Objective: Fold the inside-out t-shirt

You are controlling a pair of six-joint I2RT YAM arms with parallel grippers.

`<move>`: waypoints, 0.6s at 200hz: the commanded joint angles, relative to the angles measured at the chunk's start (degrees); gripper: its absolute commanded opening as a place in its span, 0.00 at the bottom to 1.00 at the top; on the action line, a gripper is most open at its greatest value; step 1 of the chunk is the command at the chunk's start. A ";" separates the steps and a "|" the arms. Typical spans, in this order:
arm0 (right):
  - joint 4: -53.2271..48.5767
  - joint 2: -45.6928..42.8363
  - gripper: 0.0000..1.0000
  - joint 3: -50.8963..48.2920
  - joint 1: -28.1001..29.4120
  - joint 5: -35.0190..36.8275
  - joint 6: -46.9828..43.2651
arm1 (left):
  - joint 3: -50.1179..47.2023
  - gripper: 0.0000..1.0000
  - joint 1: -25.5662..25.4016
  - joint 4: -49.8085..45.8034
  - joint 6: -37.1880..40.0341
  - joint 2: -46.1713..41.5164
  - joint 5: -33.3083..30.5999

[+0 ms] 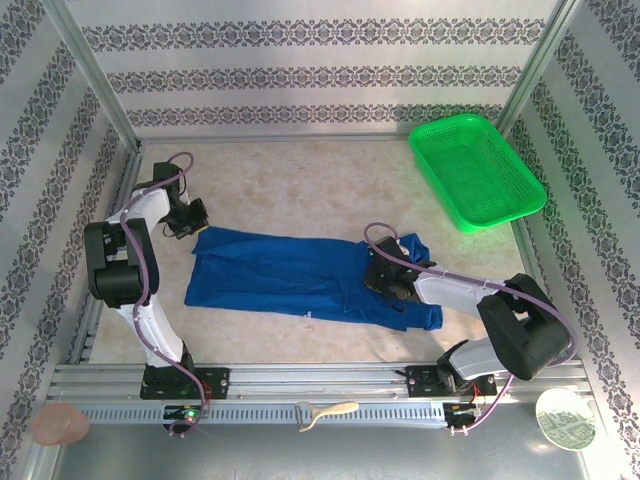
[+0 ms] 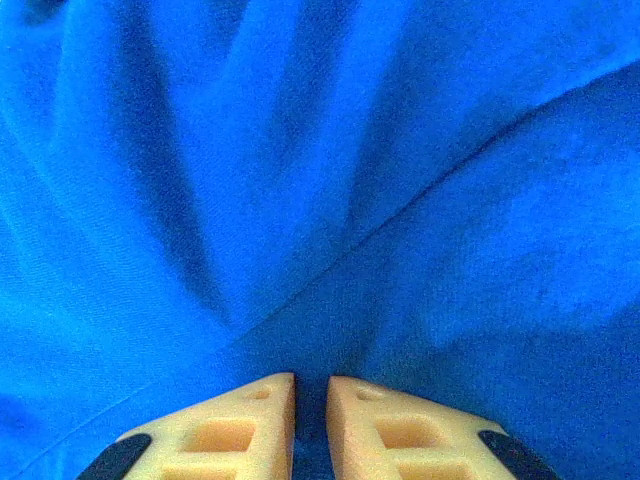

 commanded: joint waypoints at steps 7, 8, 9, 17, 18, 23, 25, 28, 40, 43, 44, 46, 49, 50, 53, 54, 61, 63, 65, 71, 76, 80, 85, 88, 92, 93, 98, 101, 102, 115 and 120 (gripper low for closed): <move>-4.70 2.40 0.21 -3.59 -0.16 2.42 1.98 | 2.61 0.00 -0.33 3.10 -2.34 4.73 -1.05; -4.70 2.40 0.21 -3.59 -0.17 2.41 1.98 | 2.67 0.02 -0.29 3.15 -2.34 4.94 -1.11; -4.60 2.44 0.21 -3.60 -0.17 2.40 1.98 | 2.84 0.03 -0.22 3.17 -2.39 5.09 -1.14; -4.60 2.58 0.21 -3.47 -0.33 1.98 1.78 | 4.16 0.22 0.00 3.27 -2.55 6.47 -0.55; -4.56 2.62 0.21 -3.45 -0.38 1.88 1.71 | 4.24 0.24 0.01 3.23 -2.58 6.65 -0.38; -4.30 2.57 0.22 -3.26 -0.49 1.49 1.27 | 5.27 0.32 0.16 3.05 -2.61 7.42 0.47; -4.06 2.55 0.22 -3.21 -0.51 1.22 0.92 | 5.72 0.34 0.21 2.74 -2.61 7.67 0.69; -3.50 2.38 0.22 -3.17 -0.58 0.79 0.29 | 6.43 0.37 0.24 2.30 -2.61 8.00 0.97; -2.10 1.30 0.26 -2.26 -1.23 -1.67 -3.07 | 8.33 0.45 0.20 1.05 -2.54 7.84 1.95; -2.01 0.83 0.27 -1.87 -1.49 -2.46 -4.09 | 8.60 0.46 0.14 1.00 -2.53 7.42 2.33; -1.90 0.69 0.27 -1.72 -1.62 -2.76 -4.26 | 8.66 0.47 0.17 1.00 -2.57 7.30 2.39; -1.75 0.34 0.28 -1.46 -1.80 -3.42 -5.10 | 8.63 0.48 0.15 0.99 -2.60 6.85 2.58; -1.49 -0.20 0.29 -1.07 -2.10 -4.33 -6.32 | 8.63 0.49 0.07 1.04 -2.78 6.37 2.80; -1.42 -0.40 0.29 -0.88 -2.19 -4.66 -6.70 | 8.63 0.49 0.05 1.06 -2.87 6.07 2.88; -1.40 -1.12 0.30 -0.50 -2.46 -5.42 -7.72 | 8.38 0.50 -0.02 1.22 -3.06 5.09 3.05; -1.46 -1.34 0.30 -0.34 -2.59 -5.64 -8.01 | 8.28 0.50 -0.04 1.28 -3.19 4.81 3.14; -2.17 -3.21 0.32 0.80 -3.23 -6.61 -9.68 | 7.41 0.51 -0.34 1.78 -3.91 2.68 3.99; -2.54 -3.82 0.32 1.08 -3.46 -6.73 -10.05 | 7.09 0.52 -0.51 1.94 -4.06 2.01 4.25; -2.88 -4.47 0.32 1.42 -3.67 -6.81 -10.48 | 6.81 0.52 -0.59 2.09 -4.34 1.35 4.52; -3.71 -6.21 0.33 2.23 -4.28 -6.98 -11.57 | 5.66 0.54 -1.14 2.49 -5.20 -0.60 5.32; -4.42 -7.43 0.35 2.88 -4.70 -7.00 -12.21 | 4.52 0.54 -1.71 2.97 -6.06 -2.46 6.03; -4.86 -8.25 0.35 3.33 -5.28 -7.26 -12.55 | 3.28 0.55 -2.23 3.77 -6.87 -3.80 6.65; -5.34 -8.84 0.35 3.93 -6.14 -8.11 -13.05 | 1.84 0.56 -3.06 5.05 -7.89 -5.49 7.56; -5.62 -9.05 0.35 4.28 -6.52 -8.74 -13.37 | 0.57 0.57 -3.66 5.90 -8.62 -6.43 8.13; -6.01 -9.11 0.35 4.74 -7.28 -9.37 -13.71 | -0.90 0.58 -4.48 7.13 -9.52 -7.52 8.53; -6.19 -9.11 0.35 4.88 -7.41 -9.55 -13.82 | -1.28 0.59 -4.73 7.40 -9.76 -7.82 8.65; -6.90 -9.03 0.35 5.36 -8.19 -10.31 -14.28 | -2.81 0.60 -5.83 8.67 -10.68 -8.98 9.04; -7.32 -8.95 0.35 5.56 -8.63 -10.54 -14.42 | -3.79 0.61 -6.59 9.32 -11.18 -9.48 9.30; -7.45 -8.90 0.35 5.60 -8.75 -10.58 -14.48 | -4.09 0.61 -6.80 9.51 -11.33 -9.64 9.38; -7.61 -8.38 0.35 5.01 -10.45 -10.96 -14.63 | -8.09 0.62 -9.35 12.88 -13.78 -10.77 10.72; -7.18 -8.18 0.35 4.39 -11.37 -11.12 -14.37 | -9.67 0.63 -10.02 14.75 -14.76 -10.88 11.20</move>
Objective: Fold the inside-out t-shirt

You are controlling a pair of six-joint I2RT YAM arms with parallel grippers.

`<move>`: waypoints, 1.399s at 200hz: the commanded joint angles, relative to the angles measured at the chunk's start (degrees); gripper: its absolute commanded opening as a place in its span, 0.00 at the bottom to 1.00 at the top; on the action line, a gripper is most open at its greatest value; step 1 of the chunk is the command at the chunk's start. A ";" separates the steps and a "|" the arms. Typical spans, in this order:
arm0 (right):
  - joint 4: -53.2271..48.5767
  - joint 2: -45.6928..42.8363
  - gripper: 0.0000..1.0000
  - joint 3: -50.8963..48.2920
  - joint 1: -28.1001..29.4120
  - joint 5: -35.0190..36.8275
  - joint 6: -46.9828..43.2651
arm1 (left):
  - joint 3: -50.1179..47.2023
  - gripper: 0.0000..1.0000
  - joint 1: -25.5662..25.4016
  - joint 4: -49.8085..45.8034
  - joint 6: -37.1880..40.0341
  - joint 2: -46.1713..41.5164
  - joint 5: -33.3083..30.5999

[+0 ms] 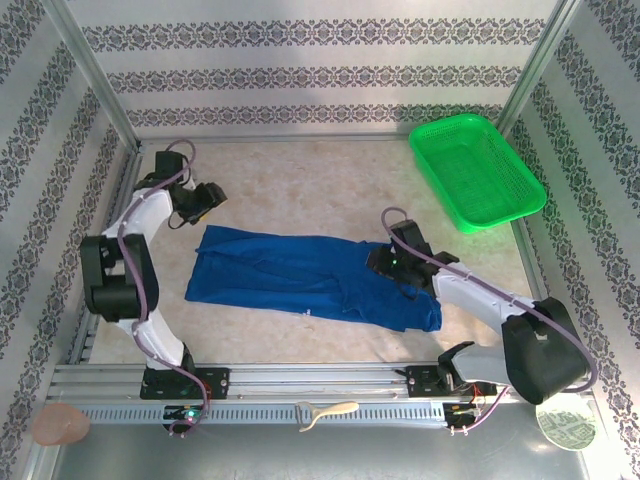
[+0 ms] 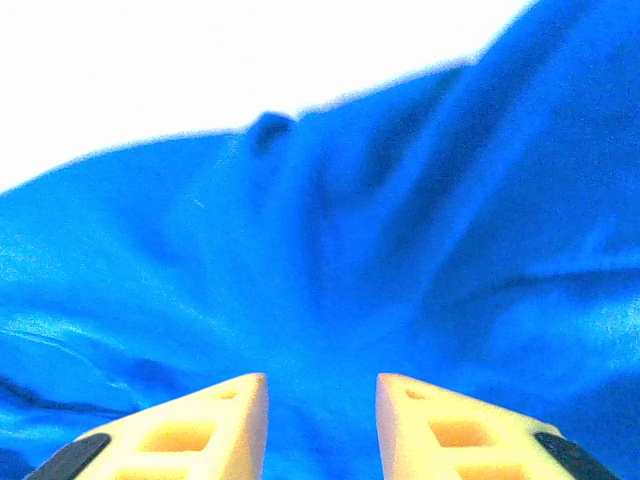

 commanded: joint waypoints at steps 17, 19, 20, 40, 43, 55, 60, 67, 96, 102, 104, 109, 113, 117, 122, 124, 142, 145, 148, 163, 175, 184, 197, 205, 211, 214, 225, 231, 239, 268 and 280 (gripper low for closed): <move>0.31 1.71 0.35 -2.80 -6.77 -4.38 -1.96 | -10.35 0.63 -5.99 10.93 -8.24 0.00 5.14; 0.60 1.98 0.35 -3.02 -7.31 -4.81 -1.76 | -10.65 0.63 -6.02 11.14 -8.34 0.28 5.20; 0.77 2.06 0.34 -3.19 -7.70 -5.04 -1.75 | -10.79 0.63 -6.06 11.21 -8.35 0.38 5.17; 2.35 4.49 0.34 -4.32 -12.30 -7.24 -2.52 | -13.88 0.64 -6.15 13.20 -8.90 2.24 4.82; 2.42 4.80 0.34 -4.40 -12.78 -7.13 -2.78 | -14.24 0.64 -6.11 13.28 -8.82 2.44 4.59; 2.31 5.91 0.35 -4.04 -14.64 -7.48 -3.96 | -15.47 0.64 -6.05 13.42 -8.40 3.15 3.71; 2.11 6.35 0.35 -3.78 -15.34 -7.76 -4.36 | -15.91 0.64 -6.09 13.23 -8.06 3.29 2.86; 1.48 6.81 0.36 -3.11 -15.97 -8.15 -5.06 | -16.57 0.64 -5.96 13.11 -7.92 3.54 1.95; -2.41 4.31 0.43 -0.11 -17.32 -10.96 -7.82 | -18.63 0.64 -4.96 13.59 -8.21 3.18 1.23; -3.14 2.34 0.45 0.14 -17.33 -11.11 -8.00 | -18.63 0.64 -4.95 13.38 -8.10 2.72 1.41; -3.34 1.61 0.46 0.20 -17.33 -11.04 -8.04 | -18.65 0.64 -4.93 13.25 -8.06 2.58 1.37; -4.10 -0.30 0.48 0.29 -17.33 -10.44 -8.22 | -18.42 0.64 -4.91 12.93 -7.93 2.22 1.30; -5.03 -1.55 0.50 0.41 -17.53 -9.92 -8.42 | -18.28 0.64 -4.95 12.57 -7.78 1.81 1.35; -6.04 -3.27 0.53 0.53 -17.65 -9.34 -8.90 | -18.08 0.64 -4.93 12.31 -7.79 1.30 1.41; -7.53 -4.74 0.57 0.73 -17.80 -7.80 -9.36 | -17.77 0.64 -4.93 11.86 -7.69 0.77 1.44; -8.39 -5.39 0.60 0.81 -17.91 -7.16 -9.57 | -17.67 0.64 -4.95 11.73 -7.67 0.56 1.53; -14.03 -9.39 0.76 0.68 -19.22 -0.85 -11.68 | -16.37 0.64 -4.90 11.08 -7.94 -1.36 2.70; -14.57 -9.85 0.78 0.50 -19.53 -0.01 -11.96 | -16.08 0.64 -4.92 10.97 -7.93 -1.60 2.94; -14.90 -10.19 0.79 0.25 -19.91 0.53 -12.19 | -15.75 0.64 -4.95 10.82 -7.98 -1.89 3.13; -15.93 -10.95 0.85 -1.33 -22.38 1.69 -12.79 | -14.09 0.66 -4.95 9.64 -7.78 -2.86 4.54; -15.90 -10.54 0.88 -2.45 -24.20 1.30 -13.14 | -12.78 0.67 -4.97 8.30 -7.26 -3.59 5.33; -15.32 -9.56 0.89 -3.05 -25.06 0.83 -13.49 | -11.89 0.67 -4.95 7.03 -6.65 -4.19 5.74; -14.16 -7.71 0.90 -3.68 -25.66 -0.13 -13.80 | -10.90 0.68 -4.95 5.50 -5.83 -5.10 6.16; -13.49 -6.31 0.91 -3.71 -25.91 -1.05 -14.18 | -10.41 0.69 -5.04 4.69 -5.29 -5.63 6.21; -12.88 -5.18 0.91 -3.63 -25.94 -1.86 -14.46 | -10.15 0.69 -5.03 4.24 -5.00 -6.06 6.28; -12.52 -4.66 0.91 -3.62 -25.94 -2.29 -14.59 | -10.07 0.69 -4.99 4.03 -4.88 -6.23 6.35; -11.12 -2.63 0.91 -3.53 -25.95 -4.46 -15.04 | -9.71 0.69 -5.00 3.31 -4.38 -6.84 6.50; -10.44 -1.56 0.91 -3.45 -25.94 -5.61 -15.29 | -9.72 0.69 -5.03 3.11 -4.33 -7.05 6.56; -9.71 -0.20 0.91 -3.40 -25.94 -6.70 -15.28 | -9.70 0.70 -4.99 3.05 -4.34 -7.29 6.78; -5.21 4.16 0.87 -4.44 -25.55 -12.38 -12.94 | -9.61 0.70 -5.03 3.01 -4.19 -7.43 7.13; -4.80 5.22 0.87 -4.47 -24.24 -13.14 -12.33 | -9.70 0.70 -4.98 3.23 -4.33 -7.36 7.25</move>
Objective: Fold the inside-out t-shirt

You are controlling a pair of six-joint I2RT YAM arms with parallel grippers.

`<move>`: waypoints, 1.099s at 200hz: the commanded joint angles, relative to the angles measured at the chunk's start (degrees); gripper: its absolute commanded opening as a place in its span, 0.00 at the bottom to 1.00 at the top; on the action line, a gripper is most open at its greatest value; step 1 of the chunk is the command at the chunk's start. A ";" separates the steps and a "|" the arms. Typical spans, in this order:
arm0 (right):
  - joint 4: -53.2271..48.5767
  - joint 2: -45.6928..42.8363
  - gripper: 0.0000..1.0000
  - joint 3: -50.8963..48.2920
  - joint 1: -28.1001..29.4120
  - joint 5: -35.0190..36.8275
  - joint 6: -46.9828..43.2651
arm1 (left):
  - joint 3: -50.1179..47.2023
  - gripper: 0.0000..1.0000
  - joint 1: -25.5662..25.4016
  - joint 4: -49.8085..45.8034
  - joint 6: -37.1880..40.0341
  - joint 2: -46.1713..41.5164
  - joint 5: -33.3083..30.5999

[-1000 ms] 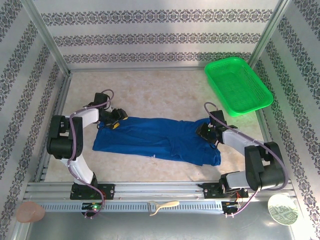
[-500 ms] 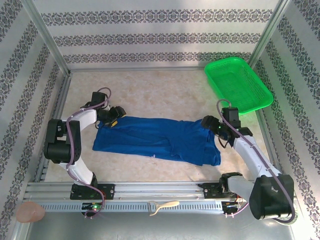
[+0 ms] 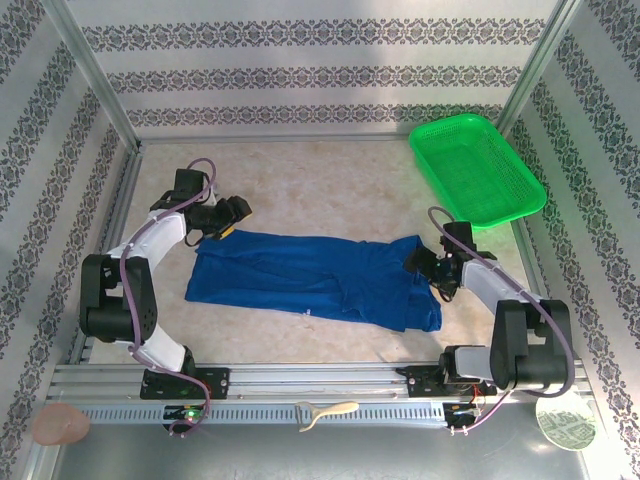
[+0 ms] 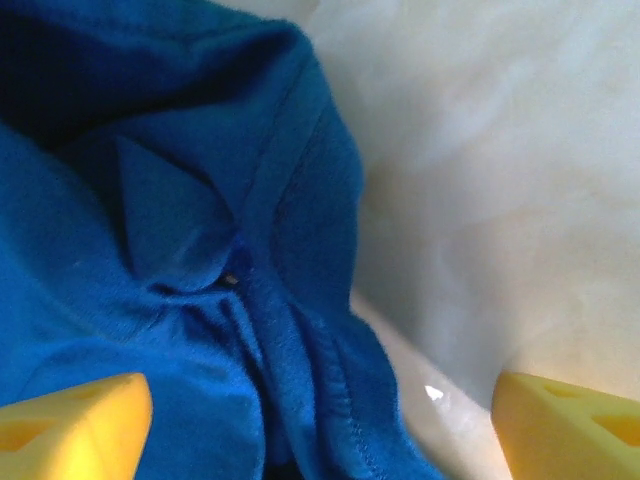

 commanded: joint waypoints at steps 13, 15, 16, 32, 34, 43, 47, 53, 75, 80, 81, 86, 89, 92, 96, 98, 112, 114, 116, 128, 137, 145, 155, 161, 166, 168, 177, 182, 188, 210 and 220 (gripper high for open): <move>3.23 2.18 0.87 -0.45 3.10 -4.92 0.92 | 0.76 0.70 0.62 -1.97 1.03 -0.87 1.01; 3.26 2.11 0.87 -0.42 3.20 -5.12 0.91 | 0.73 0.70 0.62 -1.96 1.02 -0.87 1.01; 3.26 2.05 0.87 -0.40 3.22 -5.27 0.95 | 0.74 0.70 0.62 -1.91 1.00 -0.82 1.01; 3.69 2.53 0.86 -0.17 3.68 -8.02 2.21 | 0.61 0.70 0.58 -1.61 0.72 -0.85 0.84; 3.65 2.76 0.86 -0.13 3.74 -8.09 2.37 | 0.58 0.70 0.57 -1.53 0.65 -0.86 0.84; 3.79 3.68 0.86 0.09 4.49 -8.47 2.88 | 0.51 0.70 0.56 -1.25 0.40 -0.83 0.91; 4.16 3.99 0.86 0.07 4.86 -8.57 3.14 | 0.48 0.70 0.60 -1.16 0.29 -0.87 1.02; 4.66 4.61 0.86 -0.02 5.39 -8.67 3.53 | 0.44 0.70 0.61 -1.16 0.12 -0.87 1.11; 3.66 4.76 0.86 1.14 6.96 -7.39 3.58 | 0.40 0.70 0.61 -1.25 0.22 -1.05 0.85; 4.18 4.73 0.85 1.20 7.01 -8.39 3.73 | 0.46 0.70 0.62 -1.26 0.27 -1.19 0.84; 4.29 4.77 0.85 1.20 7.06 -8.58 3.81 | 0.47 0.70 0.62 -1.30 0.27 -1.20 0.79; 4.69 5.01 0.84 1.26 7.38 -9.34 4.29 | 0.32 0.70 0.62 -1.17 0.13 -1.15 0.71; 4.87 5.11 0.84 1.35 7.54 -9.54 4.57 | 0.38 0.70 0.58 -1.08 0.11 -1.21 0.73; 4.98 5.12 0.84 1.44 7.88 -9.77 4.74 | 0.35 0.70 0.62 -1.07 0.05 -1.12 0.75; 5.06 5.13 0.83 1.59 8.42 -9.62 5.00 | 0.26 0.70 0.59 -0.99 -0.03 -1.13 0.75; 5.10 5.08 0.83 1.62 8.73 -9.57 5.13 | 0.23 0.70 0.59 -0.98 -0.06 -1.11 0.77; 5.45 4.49 0.81 1.63 10.65 -8.48 6.37 | 0.17 0.70 0.62 -0.77 -0.33 -1.13 0.84; 5.52 4.35 0.81 1.64 10.93 -8.36 6.51 | 0.12 0.70 0.60 -0.73 -0.33 -1.13 0.84; 5.61 4.25 0.80 1.57 11.20 -8.22 6.70 | 0.09 0.70 0.57 -0.72 -0.38 -1.13 0.84; 5.51 3.31 0.79 1.38 12.74 -7.02 7.65 | 0.08 0.70 0.62 -0.72 -0.42 -1.23 0.76; 5.15 2.31 0.79 1.21 13.83 -5.83 8.24 | 0.10 0.70 0.62 -0.81 -0.36 -1.39 0.80; 4.84 1.30 0.79 0.88 14.66 -4.71 8.76 | 0.18 0.70 0.60 -0.88 -0.34 -1.41 0.83; 4.86 0.48 0.79 0.28 15.24 -3.53 9.20 | 0.17 0.70 0.61 -0.89 -0.38 -1.52 0.69; 5.40 0.33 0.78 -0.19 15.37 -3.44 9.40 | 0.14 0.70 0.62 -0.83 -0.39 -1.55 0.68; 5.76 0.45 0.78 -0.52 15.42 -3.40 9.59 | 0.21 0.70 0.61 -0.81 -0.42 -1.54 0.68; 5.84 0.57 0.78 -0.62 15.44 -3.44 9.66 | 0.26 0.70 0.62 -0.85 -0.42 -1.45 0.71; 6.64 1.51 0.78 -0.95 15.45 -3.63 9.77 | 0.22 0.70 0.61 -0.72 -0.46 -1.46 0.66; 7.13 2.14 0.77 -1.08 15.55 -3.74 9.86 | 0.29 0.70 0.60 -0.63 -0.49 -1.44 0.75; 7.89 2.98 0.77 -1.26 15.69 -3.75 10.18 | 0.27 0.70 0.55 -0.64 -0.49 -1.40 0.77; 11.05 6.40 0.63 -1.48 16.57 -3.42 11.78 | 0.48 0.70 0.60 -0.93 0.09 -1.04 0.46; 12.38 7.51 0.49 -1.35 16.92 -3.45 12.30 | 1.00 0.70 0.58 -1.94 1.30 -0.51 -0.43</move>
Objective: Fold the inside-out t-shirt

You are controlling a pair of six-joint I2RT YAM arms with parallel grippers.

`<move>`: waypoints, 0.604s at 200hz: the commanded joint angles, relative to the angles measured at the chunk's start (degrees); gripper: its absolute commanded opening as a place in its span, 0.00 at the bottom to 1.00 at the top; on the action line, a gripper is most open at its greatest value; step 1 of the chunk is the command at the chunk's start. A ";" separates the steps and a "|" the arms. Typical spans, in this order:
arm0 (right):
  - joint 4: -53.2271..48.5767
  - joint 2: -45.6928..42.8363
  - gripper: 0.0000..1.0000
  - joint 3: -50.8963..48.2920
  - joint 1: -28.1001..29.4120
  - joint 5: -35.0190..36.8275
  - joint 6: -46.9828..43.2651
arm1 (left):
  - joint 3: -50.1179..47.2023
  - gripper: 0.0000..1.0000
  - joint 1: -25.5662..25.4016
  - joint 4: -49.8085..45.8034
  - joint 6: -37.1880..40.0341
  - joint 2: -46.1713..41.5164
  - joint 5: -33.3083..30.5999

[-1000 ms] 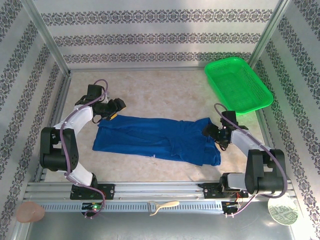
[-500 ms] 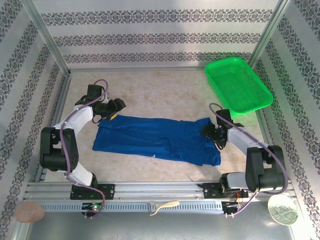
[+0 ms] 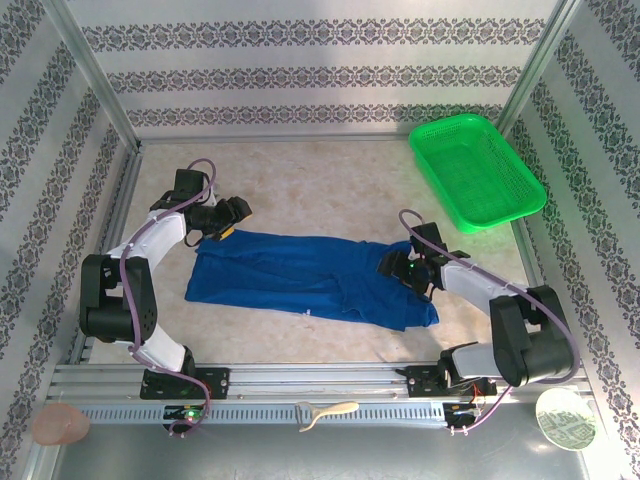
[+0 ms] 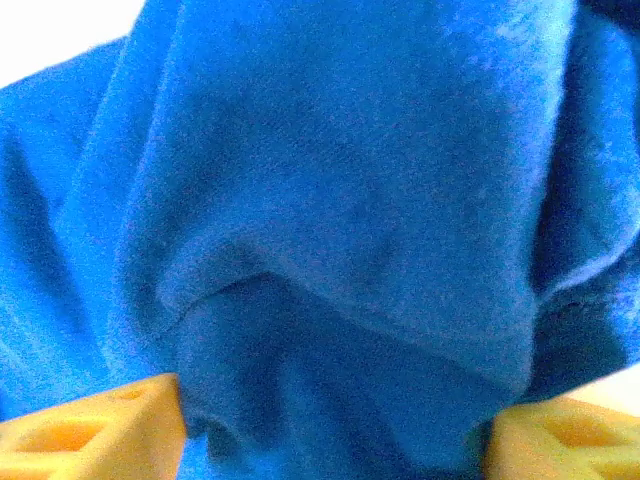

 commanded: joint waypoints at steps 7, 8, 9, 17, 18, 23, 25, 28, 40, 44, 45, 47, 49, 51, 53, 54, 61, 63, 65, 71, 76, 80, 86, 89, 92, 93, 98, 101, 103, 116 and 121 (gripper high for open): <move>6.92 5.11 0.38 -1.11 1.99 -2.68 2.80 | 1.42 0.70 0.62 -2.53 2.11 0.29 -1.03; 7.01 5.14 0.36 -1.11 1.99 -2.64 2.79 | 1.48 0.70 0.62 -2.69 2.29 0.42 -1.06; 7.05 5.16 0.34 -1.07 1.99 -2.63 2.83 | 1.56 0.71 0.62 -2.81 2.38 0.52 -1.12; 6.88 4.92 0.18 -0.86 1.74 -2.40 2.95 | 1.87 0.70 0.62 -3.64 3.23 1.46 -1.46; 6.81 4.87 0.16 -0.85 1.69 -2.37 2.95 | 1.88 0.70 0.62 -3.73 3.34 1.61 -1.45; 6.47 4.40 0.07 -0.76 1.50 -2.05 2.88 | 1.80 0.70 0.58 -3.91 3.76 2.10 -1.65; 6.35 4.10 0.04 -0.69 1.41 -1.94 2.87 | 1.69 0.70 0.61 -3.86 3.85 2.36 -1.76; 6.05 3.64 0.00 -0.68 1.18 -1.68 2.87 | 1.49 0.71 0.62 -3.78 3.94 2.63 -1.79; 4.69 1.38 0.00 -1.01 -0.12 -0.92 2.71 | 0.53 0.70 0.62 -3.38 4.39 3.98 -2.35; 4.23 0.69 0.00 -1.15 -0.78 -0.86 2.58 | 0.20 0.70 0.61 -3.31 4.57 4.45 -2.37; 4.12 0.47 0.00 -1.17 -0.93 -0.85 2.59 | 0.08 0.70 0.57 -3.26 4.58 4.52 -2.39; 3.85 0.02 0.00 -1.30 -1.26 -0.79 2.53 | -0.16 0.70 0.59 -3.17 4.63 4.81 -2.41; 3.58 -0.36 0.00 -1.42 -1.61 -0.73 2.52 | -0.27 0.70 0.55 -3.02 4.62 5.08 -2.41; 3.25 -0.71 0.00 -1.50 -2.00 -0.80 2.41 | -0.65 0.71 0.54 -2.85 4.66 5.28 -2.37; 2.95 -1.13 0.00 -1.60 -2.39 -0.84 2.29 | -0.94 0.70 0.54 -2.68 4.69 5.46 -2.40; 2.78 -1.32 0.00 -1.62 -2.57 -0.85 2.23 | -1.06 0.70 0.54 -2.59 4.68 5.59 -2.41; 1.42 -2.58 0.00 -1.71 -3.89 -0.85 1.67 | -2.13 0.71 0.54 -1.82 4.61 6.13 -2.61; 0.97 -2.92 0.00 -1.72 -4.31 -0.92 1.42 | -2.50 0.71 0.58 -1.54 4.55 6.33 -2.66; 0.58 -3.27 0.00 -1.72 -4.61 -0.91 1.21 | -2.76 0.70 0.50 -1.18 4.47 6.51 -2.59; -0.89 -4.11 0.00 -1.64 -5.61 -0.82 0.57 | -3.81 0.71 0.35 -0.20 4.18 6.96 -2.55; -2.15 -4.74 0.00 -1.40 -6.38 -0.61 -0.10 | -4.50 0.70 0.20 0.46 4.07 7.37 -2.55; -3.27 -5.24 0.00 -1.23 -7.10 -0.48 -0.60 | -4.99 0.70 0.10 0.65 3.90 7.69 -2.77; -4.24 -5.72 0.00 -1.05 -7.95 -0.42 -1.28 | -5.70 0.71 -0.20 0.88 3.73 8.14 -3.07; -5.34 -6.16 0.00 -0.84 -8.57 -0.27 -1.86 | -6.13 0.71 -0.26 1.18 3.58 8.26 -3.12; -6.16 -6.38 0.00 -0.66 -9.02 -0.17 -2.12 | -6.71 0.70 -0.44 1.55 3.39 8.35 -3.20; -6.34 -6.49 0.00 -0.58 -9.13 -0.07 -2.35 | -6.85 0.70 -0.48 1.68 3.33 8.35 -3.20; -7.34 -6.93 0.00 -0.23 -9.68 0.13 -2.94 | -7.83 0.70 -0.74 2.24 3.00 8.23 -3.45; -8.17 -7.20 0.00 0.03 -10.03 0.23 -3.54 | -8.43 0.70 -1.04 2.43 2.79 8.11 -3.74; -8.40 -7.41 0.00 0.27 -10.20 0.55 -3.86 | -8.73 0.70 -1.22 2.56 2.58 8.03 -3.85; -11.29 -8.66 0.00 1.74 -11.32 1.70 -5.68 | -11.47 0.70 -2.72 3.80 1.24 6.63 -4.22; -12.25 -9.02 0.00 2.35 -11.72 2.21 -6.31 | -12.59 0.70 -3.58 4.27 0.54 5.77 -4.73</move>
